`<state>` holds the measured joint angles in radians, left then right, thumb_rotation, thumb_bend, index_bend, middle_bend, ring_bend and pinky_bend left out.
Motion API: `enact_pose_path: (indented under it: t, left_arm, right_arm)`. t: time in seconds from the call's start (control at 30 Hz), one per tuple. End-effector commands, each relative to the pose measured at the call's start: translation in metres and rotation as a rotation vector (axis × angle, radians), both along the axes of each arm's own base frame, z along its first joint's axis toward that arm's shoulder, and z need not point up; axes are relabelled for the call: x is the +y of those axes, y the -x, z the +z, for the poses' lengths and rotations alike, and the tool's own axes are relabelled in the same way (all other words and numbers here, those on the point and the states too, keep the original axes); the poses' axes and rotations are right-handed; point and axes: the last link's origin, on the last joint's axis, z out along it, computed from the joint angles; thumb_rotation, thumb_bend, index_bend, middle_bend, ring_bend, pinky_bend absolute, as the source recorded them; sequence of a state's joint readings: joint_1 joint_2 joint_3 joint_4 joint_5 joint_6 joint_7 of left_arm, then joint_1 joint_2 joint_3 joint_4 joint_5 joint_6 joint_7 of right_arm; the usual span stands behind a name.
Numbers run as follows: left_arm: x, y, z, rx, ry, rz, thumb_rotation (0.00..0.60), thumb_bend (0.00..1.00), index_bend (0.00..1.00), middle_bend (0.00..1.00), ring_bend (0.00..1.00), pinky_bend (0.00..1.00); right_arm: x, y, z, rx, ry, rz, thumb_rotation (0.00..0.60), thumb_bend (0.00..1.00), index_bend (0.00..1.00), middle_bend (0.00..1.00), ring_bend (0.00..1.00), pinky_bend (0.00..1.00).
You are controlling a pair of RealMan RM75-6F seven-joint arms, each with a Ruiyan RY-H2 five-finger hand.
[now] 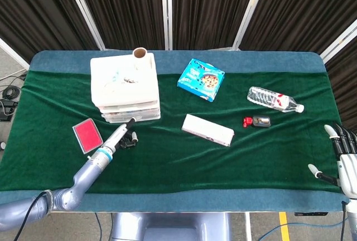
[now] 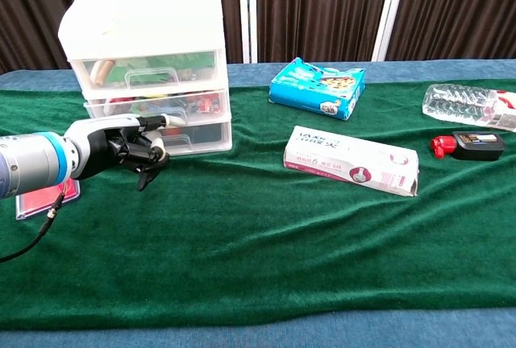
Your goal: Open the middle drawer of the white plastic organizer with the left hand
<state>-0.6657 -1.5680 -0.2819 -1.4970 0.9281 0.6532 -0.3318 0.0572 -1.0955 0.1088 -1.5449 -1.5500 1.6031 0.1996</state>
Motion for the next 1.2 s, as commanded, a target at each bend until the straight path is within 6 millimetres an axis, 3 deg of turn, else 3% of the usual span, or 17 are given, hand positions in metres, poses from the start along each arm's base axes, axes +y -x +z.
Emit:
enact_pose_path:
  t: [0.03,0.47,0.67,0.8,1.0,1.2]
  left_arm:
    - [-0.004,-0.001,-0.001,0.001,0.005,-0.011,0.600,1.00,0.14,0.81,0.66,0.66]
    - [-0.014,0.004,0.000,-0.011,0.009,-0.022,0.600,1.00,0.14,0.81,0.66,0.66]
    - [-0.010,0.010,0.004,-0.022,-0.021,-0.003,0.600,1.00,0.02,0.81,0.66,0.66]
    - [-0.013,0.014,0.008,-0.035,-0.039,-0.002,0.600,1.00,0.01,0.81,0.66,0.66]
    - [-0.030,0.031,0.011,-0.022,-0.037,-0.012,0.600,1.00,0.01,0.81,0.66,0.66]
    - [-0.056,0.047,0.016,0.110,-0.140,-0.113,0.600,0.99,0.04,0.81,0.66,0.66]
  right_arm:
    - [0.000,0.000,0.000,0.001,-0.001,-0.001,0.600,0.03,0.04,0.00,0.00,0.00]
    - [0.000,0.000,0.000,0.002,0.001,-0.003,0.600,0.03,0.04,0.00,0.00,0.00]
    - [0.000,-0.001,-0.001,0.004,0.003,0.000,0.600,0.03,0.04,0.00,0.00,0.00]
    - [0.000,0.000,-0.001,0.005,0.003,-0.003,0.600,0.04,0.04,0.00,0.00,0.00]
    - [0.000,0.000,0.001,0.001,0.008,-0.004,0.600,0.04,0.04,0.00,0.00,0.00]
    - [0.001,-0.001,0.000,0.006,0.006,0.001,0.600,0.03,0.04,0.00,0.00,0.00]
